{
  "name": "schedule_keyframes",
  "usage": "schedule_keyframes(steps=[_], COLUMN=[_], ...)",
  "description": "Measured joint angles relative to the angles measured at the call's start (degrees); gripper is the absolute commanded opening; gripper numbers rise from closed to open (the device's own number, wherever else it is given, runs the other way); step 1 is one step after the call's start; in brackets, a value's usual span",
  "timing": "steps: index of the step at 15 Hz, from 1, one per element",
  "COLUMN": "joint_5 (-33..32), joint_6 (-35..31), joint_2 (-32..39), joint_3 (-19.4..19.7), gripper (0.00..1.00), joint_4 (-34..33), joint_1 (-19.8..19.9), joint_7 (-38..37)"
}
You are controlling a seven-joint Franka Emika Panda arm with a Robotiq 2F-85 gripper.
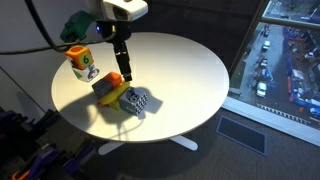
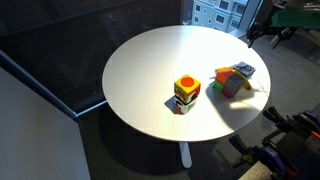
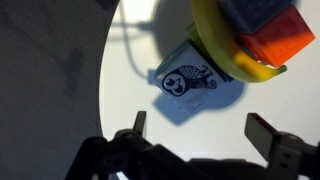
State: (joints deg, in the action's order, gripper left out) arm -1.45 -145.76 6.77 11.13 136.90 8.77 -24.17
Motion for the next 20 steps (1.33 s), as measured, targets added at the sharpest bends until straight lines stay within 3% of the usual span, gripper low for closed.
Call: schedule_keyframes(steps=[8, 20], joint_5=[1.23, 8.20], joint_6=[-3.55, -8.87], joint_2=[3.94, 10.49], joint_3=[1.00, 1.36], gripper=[1.00, 1.00], joint_4=[-0.64, -1.73], joint_1=[-0.09, -0.51], joint_7=[-10.43, -16.73])
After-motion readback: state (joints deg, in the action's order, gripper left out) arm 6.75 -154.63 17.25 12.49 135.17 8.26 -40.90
